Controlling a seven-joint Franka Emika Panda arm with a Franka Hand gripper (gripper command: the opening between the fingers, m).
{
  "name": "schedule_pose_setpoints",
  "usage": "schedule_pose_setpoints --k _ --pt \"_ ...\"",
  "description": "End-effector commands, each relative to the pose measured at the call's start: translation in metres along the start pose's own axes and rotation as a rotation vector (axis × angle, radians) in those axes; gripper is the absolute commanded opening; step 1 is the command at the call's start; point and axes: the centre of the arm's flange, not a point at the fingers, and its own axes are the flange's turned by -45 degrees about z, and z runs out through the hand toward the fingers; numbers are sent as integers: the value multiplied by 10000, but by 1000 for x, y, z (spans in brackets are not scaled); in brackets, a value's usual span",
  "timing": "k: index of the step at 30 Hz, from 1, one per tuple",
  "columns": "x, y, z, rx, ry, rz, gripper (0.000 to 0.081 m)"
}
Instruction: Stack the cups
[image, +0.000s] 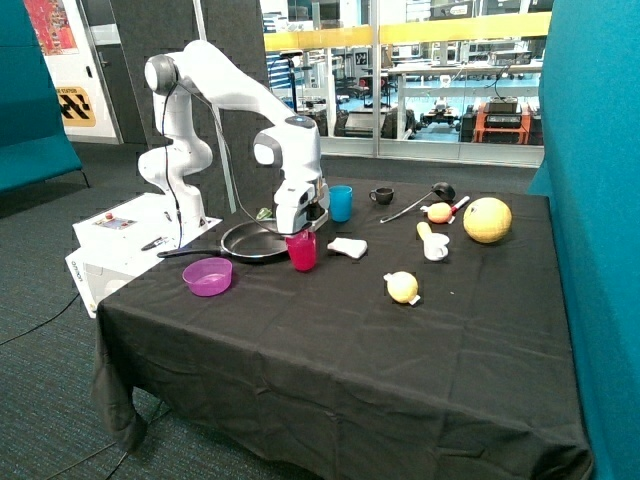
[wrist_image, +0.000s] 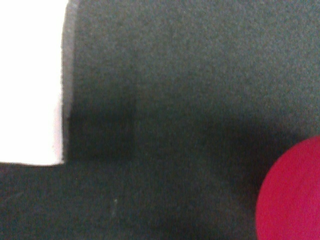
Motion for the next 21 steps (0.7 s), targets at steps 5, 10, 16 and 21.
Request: schedule_pose_setpoints --k 5,10,16,21 --pt "4 -9 -24 -2 -56 -237 0" --pt "4 -22 -31 -2 -56 -522 0" --pt "6 -42 -40 0 -56 -891 0" --pt "6 -65 -50 1 -56 -1372 0"
